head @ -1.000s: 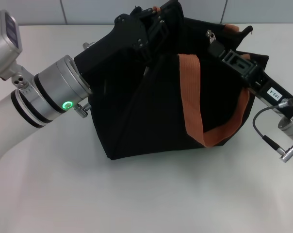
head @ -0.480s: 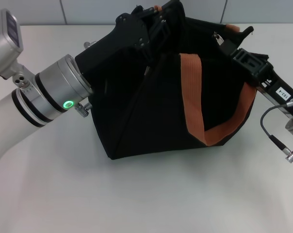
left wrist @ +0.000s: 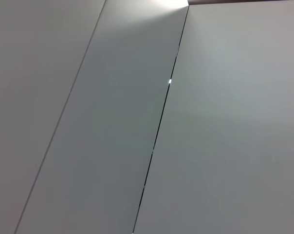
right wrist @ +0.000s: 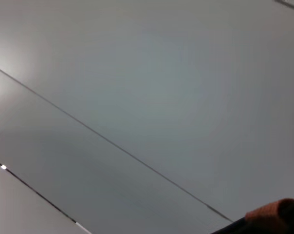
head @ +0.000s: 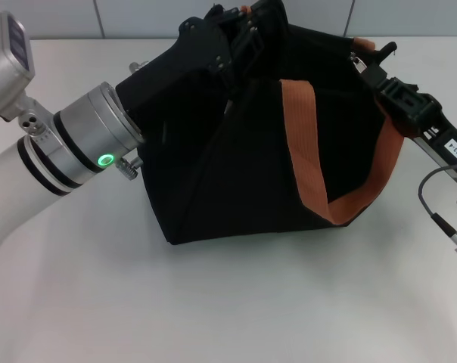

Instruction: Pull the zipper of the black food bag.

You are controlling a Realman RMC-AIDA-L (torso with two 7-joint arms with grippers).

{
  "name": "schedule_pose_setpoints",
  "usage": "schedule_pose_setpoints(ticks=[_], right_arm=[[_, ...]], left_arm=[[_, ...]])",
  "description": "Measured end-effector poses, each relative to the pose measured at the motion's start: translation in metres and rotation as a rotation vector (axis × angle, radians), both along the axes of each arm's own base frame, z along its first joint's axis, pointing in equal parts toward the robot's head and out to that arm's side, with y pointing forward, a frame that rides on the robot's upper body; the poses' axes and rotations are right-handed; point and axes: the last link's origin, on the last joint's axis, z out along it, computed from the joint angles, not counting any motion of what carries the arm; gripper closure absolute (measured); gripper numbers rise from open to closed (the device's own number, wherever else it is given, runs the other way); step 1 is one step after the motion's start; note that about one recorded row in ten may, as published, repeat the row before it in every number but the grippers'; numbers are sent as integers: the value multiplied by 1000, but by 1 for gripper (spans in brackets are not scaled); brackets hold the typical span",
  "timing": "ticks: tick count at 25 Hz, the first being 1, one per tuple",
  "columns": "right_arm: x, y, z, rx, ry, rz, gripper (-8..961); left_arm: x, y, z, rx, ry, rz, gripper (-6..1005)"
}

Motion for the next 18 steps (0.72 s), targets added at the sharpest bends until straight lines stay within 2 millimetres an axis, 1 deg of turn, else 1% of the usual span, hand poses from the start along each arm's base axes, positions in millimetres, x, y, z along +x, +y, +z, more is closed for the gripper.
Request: schedule_pose_setpoints(ticks=[12, 18], right_arm=[[15, -4, 6, 40, 0, -75, 914], [10, -2, 6, 62, -31, -30, 908]], left_arm=[[0, 2, 2, 9, -4, 5, 872], [0, 2, 2, 10, -4, 4, 870]])
